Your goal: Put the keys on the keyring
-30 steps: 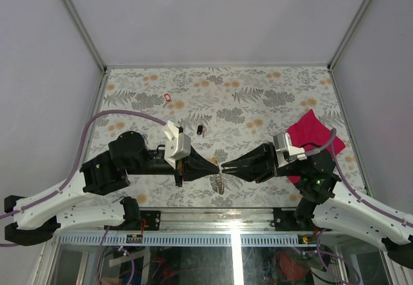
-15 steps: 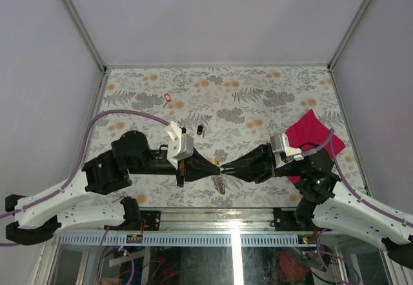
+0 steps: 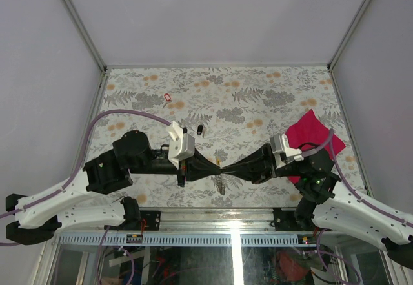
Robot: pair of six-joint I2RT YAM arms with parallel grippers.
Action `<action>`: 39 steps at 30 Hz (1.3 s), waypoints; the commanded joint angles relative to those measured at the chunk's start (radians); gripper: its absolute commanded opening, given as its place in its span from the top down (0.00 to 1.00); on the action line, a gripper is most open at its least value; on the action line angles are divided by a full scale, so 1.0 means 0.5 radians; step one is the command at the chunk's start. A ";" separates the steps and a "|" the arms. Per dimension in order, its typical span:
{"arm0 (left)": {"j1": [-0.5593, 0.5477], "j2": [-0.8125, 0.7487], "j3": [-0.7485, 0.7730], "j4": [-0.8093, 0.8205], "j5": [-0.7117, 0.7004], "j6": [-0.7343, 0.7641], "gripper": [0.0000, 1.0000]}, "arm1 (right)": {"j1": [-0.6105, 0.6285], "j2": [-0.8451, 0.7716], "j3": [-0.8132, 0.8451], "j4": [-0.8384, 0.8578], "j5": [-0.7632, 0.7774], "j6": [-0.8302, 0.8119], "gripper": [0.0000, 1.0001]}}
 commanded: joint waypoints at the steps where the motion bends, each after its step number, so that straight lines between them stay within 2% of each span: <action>1: -0.010 0.004 0.065 0.138 0.052 -0.004 0.97 | 0.011 -0.023 0.127 0.039 0.004 -0.098 0.97; 5: -0.011 -0.046 0.030 0.157 0.023 -0.033 0.82 | 0.012 -0.098 0.102 0.039 0.003 -0.325 0.99; 9: -0.009 -0.140 -0.038 0.174 -0.060 -0.092 0.75 | 0.009 -0.171 0.120 -0.070 -0.011 -0.605 1.00; 18: -0.011 -0.352 -0.221 0.051 -0.407 -0.310 0.72 | 0.009 -0.309 0.188 -0.502 -0.052 -1.319 1.00; 26: -0.009 -0.352 -0.308 -0.039 -0.618 -0.483 0.73 | 0.011 -0.380 0.189 -0.785 -0.006 -1.820 1.00; 29: -0.010 -0.321 -0.323 -0.082 -0.751 -0.533 0.73 | 0.010 -0.365 0.220 -0.872 0.094 -1.739 1.00; 35: 0.014 -0.219 -0.323 -0.232 -1.120 -0.625 0.73 | 0.009 -0.185 0.494 -1.486 0.414 -1.349 1.00; 39: 0.176 -0.139 -0.344 -0.281 -1.080 -0.657 0.72 | 0.009 -0.189 0.427 -1.578 0.519 -1.237 1.00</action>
